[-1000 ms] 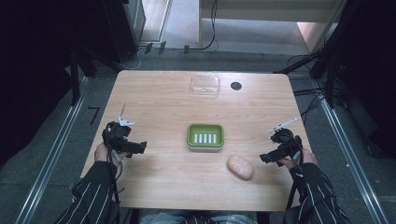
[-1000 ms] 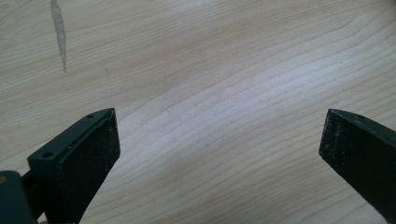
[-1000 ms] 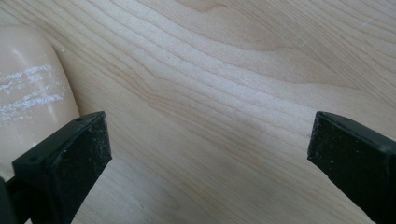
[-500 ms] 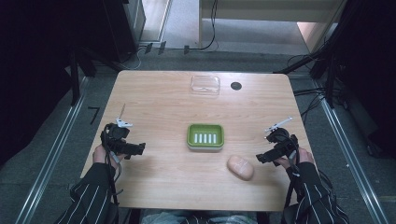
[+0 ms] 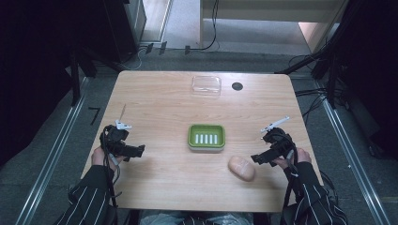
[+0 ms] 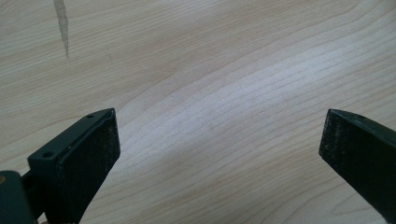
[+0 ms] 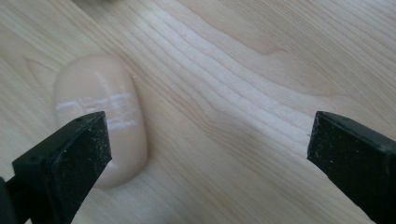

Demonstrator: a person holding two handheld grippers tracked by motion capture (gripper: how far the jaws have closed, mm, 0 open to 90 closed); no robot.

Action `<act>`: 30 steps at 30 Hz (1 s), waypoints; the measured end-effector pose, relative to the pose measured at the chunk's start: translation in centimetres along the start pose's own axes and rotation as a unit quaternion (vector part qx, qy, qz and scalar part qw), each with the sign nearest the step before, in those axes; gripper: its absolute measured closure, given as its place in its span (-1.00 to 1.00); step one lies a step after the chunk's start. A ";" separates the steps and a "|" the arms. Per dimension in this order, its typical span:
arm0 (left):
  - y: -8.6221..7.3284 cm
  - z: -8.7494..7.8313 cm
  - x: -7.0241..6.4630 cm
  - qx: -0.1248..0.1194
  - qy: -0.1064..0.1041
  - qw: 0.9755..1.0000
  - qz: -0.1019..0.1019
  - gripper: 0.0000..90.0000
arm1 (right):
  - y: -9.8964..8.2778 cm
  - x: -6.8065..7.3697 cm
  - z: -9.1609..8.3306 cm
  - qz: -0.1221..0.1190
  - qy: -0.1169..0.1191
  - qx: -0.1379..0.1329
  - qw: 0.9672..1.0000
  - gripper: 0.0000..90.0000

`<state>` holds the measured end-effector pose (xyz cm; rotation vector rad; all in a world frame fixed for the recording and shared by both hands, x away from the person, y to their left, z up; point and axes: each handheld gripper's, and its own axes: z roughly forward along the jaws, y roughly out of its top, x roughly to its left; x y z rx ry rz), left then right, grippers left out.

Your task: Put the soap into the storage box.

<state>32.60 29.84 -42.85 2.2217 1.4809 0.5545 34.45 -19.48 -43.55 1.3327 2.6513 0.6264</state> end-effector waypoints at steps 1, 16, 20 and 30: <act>0.0 0.0 0.0 -0.001 0.000 1.000 0.001 -1.00 | 0.0 0.0 0.0 0.000 0.000 0.000 1.000 -1.00; 0.3 0.1 -0.1 -0.001 -0.005 1.000 0.007 -1.00 | 0.4 1.7 0.3 -0.017 -0.002 0.017 1.000 -1.00; 0.2 0.0 0.0 -0.004 -0.004 1.000 0.005 -1.00 | 0.7 2.3 0.5 -0.028 0.003 0.026 0.999 -1.00; 0.1 -0.1 0.0 -0.004 -0.001 1.000 0.003 -1.00 | 1.2 3.6 0.9 -0.052 0.016 0.033 0.998 -1.00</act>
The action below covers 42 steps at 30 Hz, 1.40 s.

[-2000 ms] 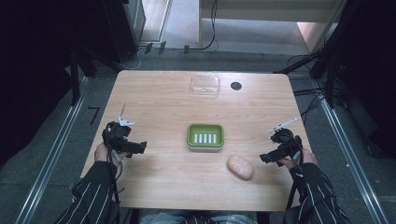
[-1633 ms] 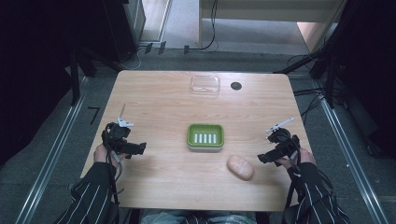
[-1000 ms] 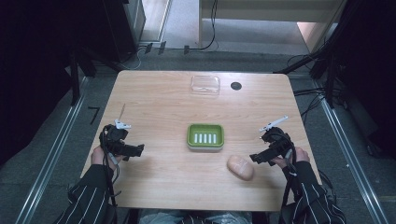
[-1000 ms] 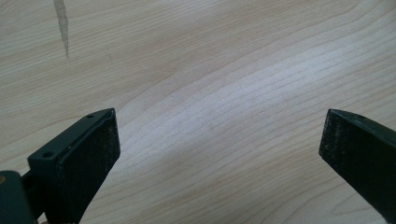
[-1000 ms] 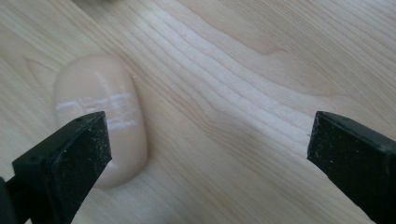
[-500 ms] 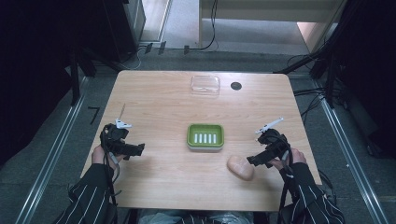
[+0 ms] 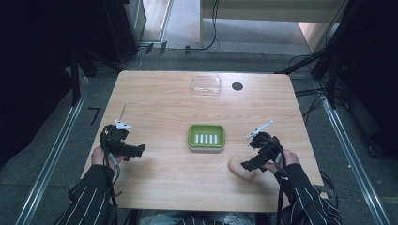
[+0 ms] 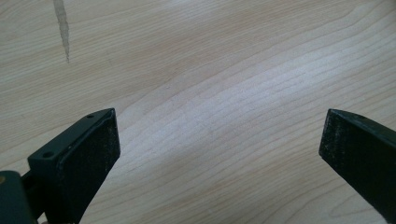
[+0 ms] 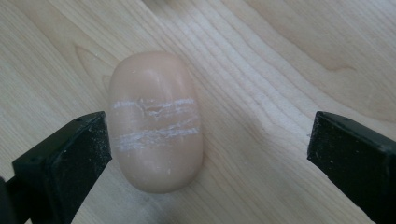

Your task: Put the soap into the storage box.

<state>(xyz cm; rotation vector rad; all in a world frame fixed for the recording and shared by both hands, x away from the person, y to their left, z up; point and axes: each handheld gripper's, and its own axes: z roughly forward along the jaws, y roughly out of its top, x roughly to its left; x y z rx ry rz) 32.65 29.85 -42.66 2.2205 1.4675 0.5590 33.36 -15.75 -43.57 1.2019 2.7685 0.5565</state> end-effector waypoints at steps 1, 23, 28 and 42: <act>0.0 0.0 0.0 0.000 0.000 1.000 0.000 -1.00 | 0.0 0.0 0.0 0.000 0.000 0.000 1.000 -1.00; -0.1 -0.1 0.0 -0.003 -0.002 1.000 -0.001 -1.00 | 1.0 2.8 2.0 -0.053 0.006 0.039 0.998 -1.00; 0.0 0.0 0.0 0.000 -0.003 1.000 0.004 -1.00 | 0.9 2.9 2.5 -0.048 -0.005 0.053 0.997 -0.89; 0.0 0.0 -0.1 0.001 -0.003 1.000 0.004 -1.00 | 1.1 3.4 3.3 -0.060 -0.011 0.075 0.995 -0.70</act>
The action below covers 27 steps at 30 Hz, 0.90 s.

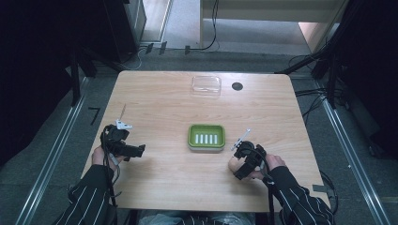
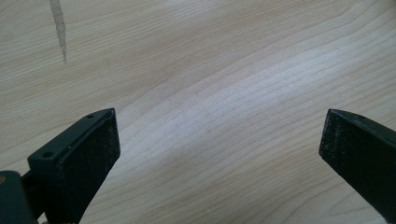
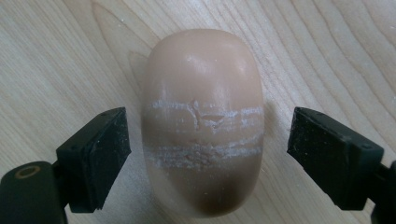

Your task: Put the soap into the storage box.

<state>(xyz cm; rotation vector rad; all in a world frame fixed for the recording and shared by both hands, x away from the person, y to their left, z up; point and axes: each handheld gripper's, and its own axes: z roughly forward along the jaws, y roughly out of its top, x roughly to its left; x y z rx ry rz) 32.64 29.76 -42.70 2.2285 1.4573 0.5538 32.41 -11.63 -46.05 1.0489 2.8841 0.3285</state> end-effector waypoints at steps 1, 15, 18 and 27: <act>0.0 0.0 0.0 0.000 0.000 1.000 0.000 -1.00 | 0.1 0.0 0.0 -0.001 -0.001 0.005 1.000 -0.69; 0.0 0.1 -0.1 0.001 0.000 1.000 0.001 -1.00 | 0.6 -0.3 1.0 -0.006 0.007 0.022 1.000 -0.48; 0.0 0.1 -0.1 0.001 0.001 1.000 0.002 -1.00 | 0.7 -0.3 0.9 -0.009 0.004 0.023 1.000 -0.36; 0.0 0.0 -0.1 0.002 0.001 1.000 0.003 -1.00 | 0.7 0.0 0.7 -0.011 -0.005 0.021 1.000 -0.26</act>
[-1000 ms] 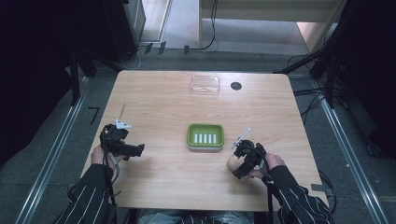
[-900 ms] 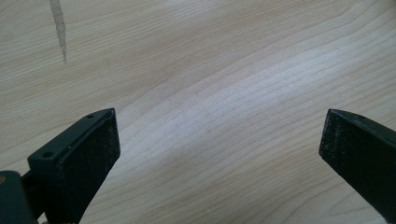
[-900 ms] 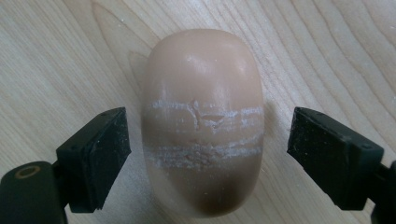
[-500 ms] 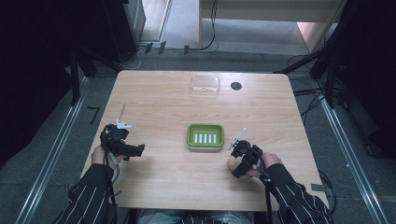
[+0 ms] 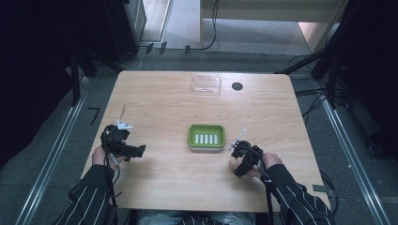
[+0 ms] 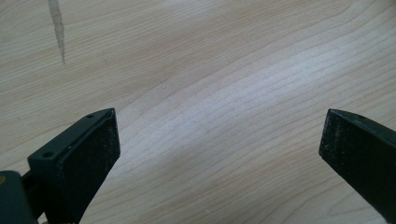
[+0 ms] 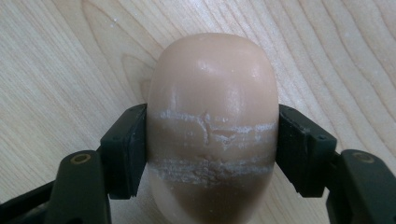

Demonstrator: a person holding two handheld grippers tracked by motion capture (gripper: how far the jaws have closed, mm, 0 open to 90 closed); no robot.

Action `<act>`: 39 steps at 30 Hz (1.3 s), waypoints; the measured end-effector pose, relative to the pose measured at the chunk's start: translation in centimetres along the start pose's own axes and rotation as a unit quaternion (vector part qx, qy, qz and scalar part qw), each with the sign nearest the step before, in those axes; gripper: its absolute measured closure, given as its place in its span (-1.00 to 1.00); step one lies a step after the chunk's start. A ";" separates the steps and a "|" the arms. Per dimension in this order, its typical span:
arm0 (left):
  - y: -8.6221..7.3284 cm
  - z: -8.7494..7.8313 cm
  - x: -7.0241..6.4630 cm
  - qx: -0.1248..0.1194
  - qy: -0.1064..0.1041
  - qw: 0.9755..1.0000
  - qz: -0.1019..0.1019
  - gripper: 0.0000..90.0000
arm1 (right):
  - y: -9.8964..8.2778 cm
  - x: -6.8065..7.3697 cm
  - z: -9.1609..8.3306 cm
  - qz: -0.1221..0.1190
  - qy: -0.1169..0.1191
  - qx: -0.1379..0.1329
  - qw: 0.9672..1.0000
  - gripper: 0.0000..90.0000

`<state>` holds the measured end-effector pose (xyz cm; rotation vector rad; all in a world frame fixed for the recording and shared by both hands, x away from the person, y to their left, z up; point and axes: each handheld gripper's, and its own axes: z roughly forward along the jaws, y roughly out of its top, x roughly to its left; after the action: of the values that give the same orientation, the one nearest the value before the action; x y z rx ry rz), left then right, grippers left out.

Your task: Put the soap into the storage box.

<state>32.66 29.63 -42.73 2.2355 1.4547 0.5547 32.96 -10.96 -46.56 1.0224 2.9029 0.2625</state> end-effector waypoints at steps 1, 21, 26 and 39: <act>0.0 0.0 0.0 0.000 0.000 1.000 0.000 -1.00 | 0.0 0.0 -0.2 0.003 -0.001 -0.003 1.000 -0.26; 0.0 0.0 0.0 -0.001 0.001 1.000 0.001 -1.00 | -0.1 -0.5 -1.0 0.000 -0.004 -0.017 1.000 -0.26; 0.0 0.0 0.0 -0.001 0.001 1.000 0.001 -1.00 | -0.1 -0.7 -1.2 -0.008 -0.004 -0.020 1.000 -0.26; 0.0 0.0 0.0 -0.001 0.002 1.000 0.000 -1.00 | 0.3 -1.1 -1.4 -0.011 -0.006 -0.027 1.000 -0.26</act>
<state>32.71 29.62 -42.76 2.2354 1.4547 0.5601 33.90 -11.63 -45.09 0.9791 2.8779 0.3308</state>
